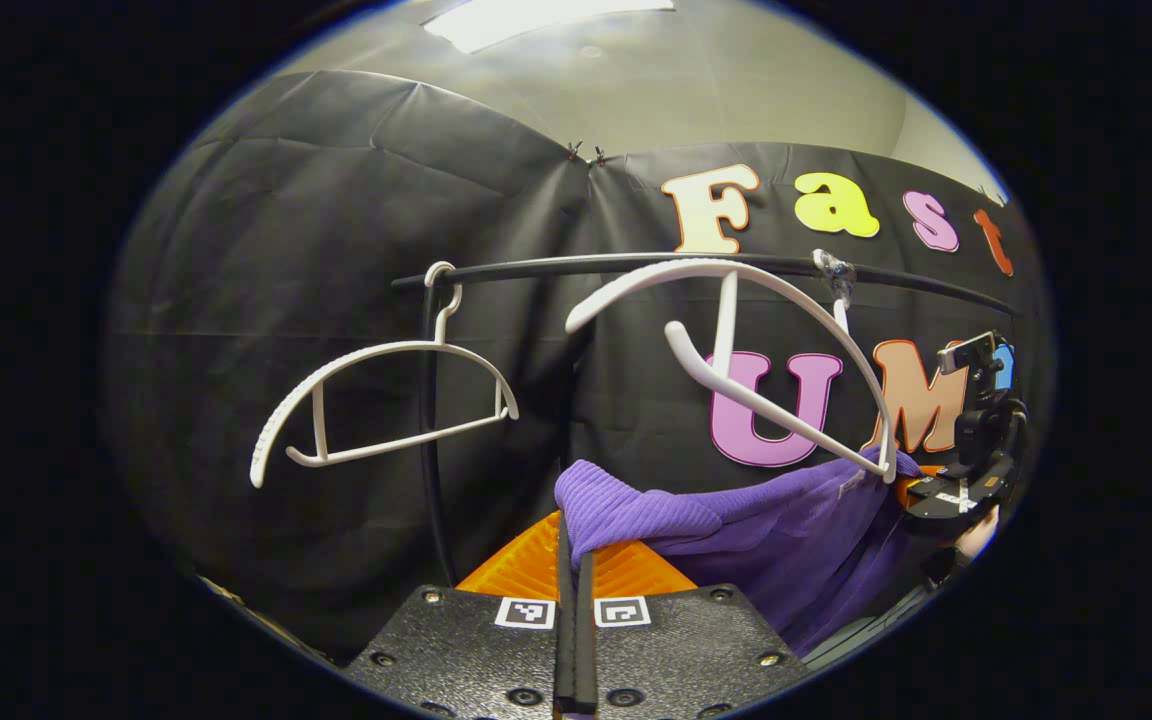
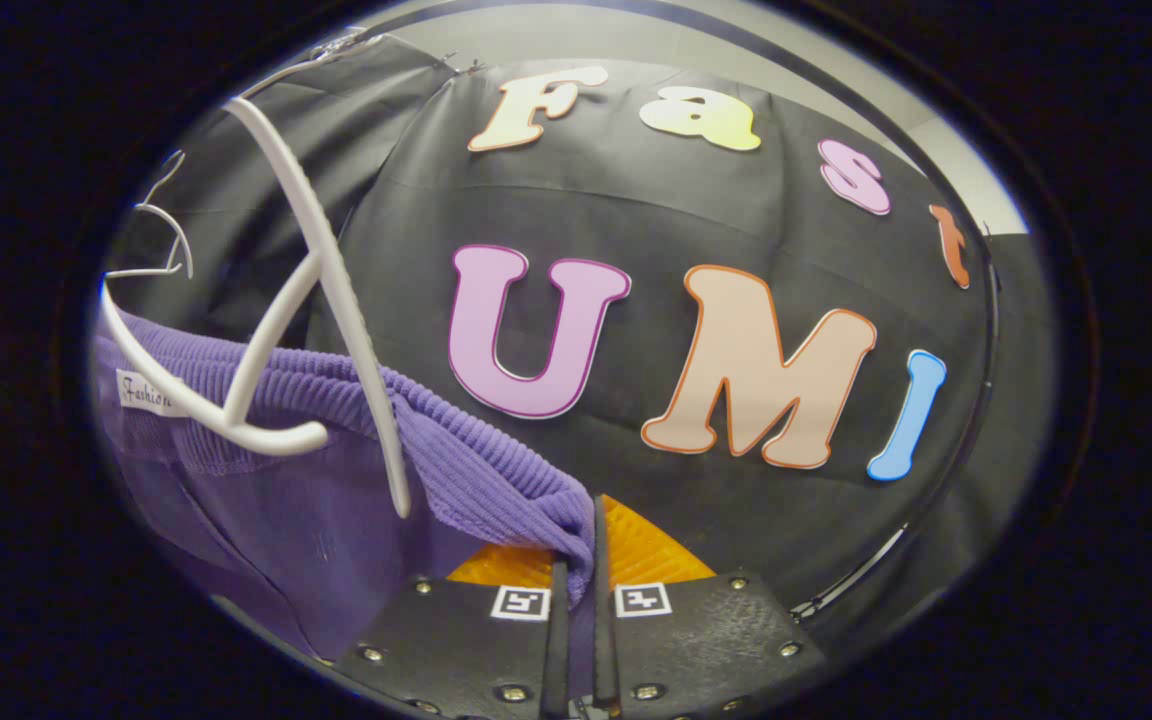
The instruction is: Grasp the clothes on the hanger with both hands and then place them into the laundry hamper below.
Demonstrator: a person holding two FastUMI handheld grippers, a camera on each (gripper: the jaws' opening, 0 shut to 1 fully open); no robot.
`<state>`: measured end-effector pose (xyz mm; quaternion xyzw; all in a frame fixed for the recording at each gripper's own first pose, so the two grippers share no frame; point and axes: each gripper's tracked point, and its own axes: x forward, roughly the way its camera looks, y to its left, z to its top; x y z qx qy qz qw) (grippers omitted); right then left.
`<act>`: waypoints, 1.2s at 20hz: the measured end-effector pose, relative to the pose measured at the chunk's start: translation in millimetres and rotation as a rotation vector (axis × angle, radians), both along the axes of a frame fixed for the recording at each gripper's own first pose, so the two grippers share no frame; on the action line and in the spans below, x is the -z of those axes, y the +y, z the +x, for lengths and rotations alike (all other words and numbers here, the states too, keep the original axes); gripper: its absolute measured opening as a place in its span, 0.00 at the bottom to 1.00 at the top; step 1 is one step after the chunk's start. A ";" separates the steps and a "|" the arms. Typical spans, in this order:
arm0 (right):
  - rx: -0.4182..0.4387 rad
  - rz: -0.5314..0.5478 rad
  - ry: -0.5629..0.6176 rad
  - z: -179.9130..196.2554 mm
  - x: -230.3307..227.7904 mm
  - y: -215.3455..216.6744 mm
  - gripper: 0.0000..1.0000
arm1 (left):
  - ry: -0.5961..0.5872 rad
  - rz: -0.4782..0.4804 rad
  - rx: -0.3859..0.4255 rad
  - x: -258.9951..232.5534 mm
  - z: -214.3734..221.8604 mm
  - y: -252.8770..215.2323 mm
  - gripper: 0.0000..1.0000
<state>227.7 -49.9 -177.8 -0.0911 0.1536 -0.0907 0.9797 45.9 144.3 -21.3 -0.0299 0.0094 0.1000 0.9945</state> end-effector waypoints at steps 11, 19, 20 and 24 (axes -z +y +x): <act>0.006 0.073 0.059 -42.3 25.2 2.3 0.10 | 0.055 0.027 -0.027 22.6 -6.0 7.1 0.00; -0.123 0.200 0.040 -64.6 13.9 68.7 0.09 | 0.092 0.103 0.083 41.5 5.1 -36.3 0.00; -0.144 0.214 0.038 -65.5 11.3 78.9 0.09 | 0.091 0.113 0.109 42.7 8.5 -46.6 0.00; -0.201 0.272 0.044 -74.5 8.3 112.3 0.09 | 0.094 0.121 0.194 49.3 22.0 -80.2 0.00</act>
